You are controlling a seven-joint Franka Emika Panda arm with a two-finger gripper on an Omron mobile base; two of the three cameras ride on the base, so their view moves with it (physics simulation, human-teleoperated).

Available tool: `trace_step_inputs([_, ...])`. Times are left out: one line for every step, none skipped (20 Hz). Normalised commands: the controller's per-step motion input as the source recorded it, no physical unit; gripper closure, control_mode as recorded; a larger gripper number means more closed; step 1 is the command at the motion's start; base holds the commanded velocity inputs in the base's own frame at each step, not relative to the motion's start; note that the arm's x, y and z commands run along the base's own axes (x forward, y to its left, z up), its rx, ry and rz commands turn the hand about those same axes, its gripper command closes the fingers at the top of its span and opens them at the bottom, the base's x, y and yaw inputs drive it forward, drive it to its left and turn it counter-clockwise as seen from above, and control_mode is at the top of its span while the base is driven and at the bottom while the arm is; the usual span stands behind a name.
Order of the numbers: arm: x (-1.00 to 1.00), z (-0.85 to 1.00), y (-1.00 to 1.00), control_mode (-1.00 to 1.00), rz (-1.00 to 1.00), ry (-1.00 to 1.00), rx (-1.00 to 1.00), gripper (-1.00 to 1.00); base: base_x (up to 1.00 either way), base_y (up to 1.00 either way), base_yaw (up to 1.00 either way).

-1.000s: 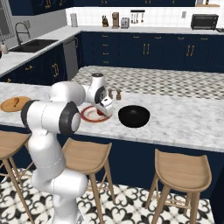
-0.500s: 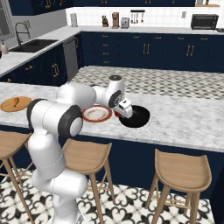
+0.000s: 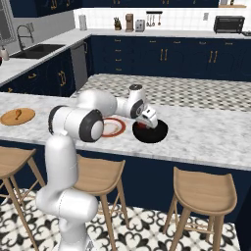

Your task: Pick the chicken drumstick and bell pepper from their plates and place them in the bowl. Then put the bowl in the fridge.

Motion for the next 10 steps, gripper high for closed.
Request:
trace_step_inputs([0.41,-0.25,0.0,-1.0,0.03,0.0,-0.05,1.0,0.0,0.0,0.0])
trace_step_inputs([0.39,-0.27,0.0,-1.0,0.03,0.0,-0.04,1.0,0.0,0.0,0.0])
trace_step_inputs([0.21,-0.2,0.0,-1.0,0.05,0.01,0.0,1.0,0.0,0.0,0.0])
trace_step_inputs([0.0,-0.18,0.0,-1.0,0.06,0.0,0.0,1.0,0.0,0.0,0.0])
trace_step_inputs([0.0,-0.3,0.0,-1.0,0.06,0.05,0.0,1.0,0.0,0.0,0.0])
trace_step_inputs([0.0,-0.36,0.0,-1.0,0.06,0.07,0.0,1.0,0.0,0.0,0.0])
trace_step_inputs([0.0,-0.44,0.0,-1.0,0.06,0.06,0.0,1.0,0.0,0.0,0.0])
trace_step_inputs([0.0,-0.46,0.0,-1.0,0.06,0.07,0.0,1.0,0.0,0.0,0.0])
trace_step_inputs([0.0,-0.45,0.0,-1.0,0.06,0.05,0.0,1.0,0.0,0.0,0.0])
trace_step_inputs([0.0,-0.47,0.0,-1.0,0.06,0.05,0.0,1.0,0.0,0.0,0.0])
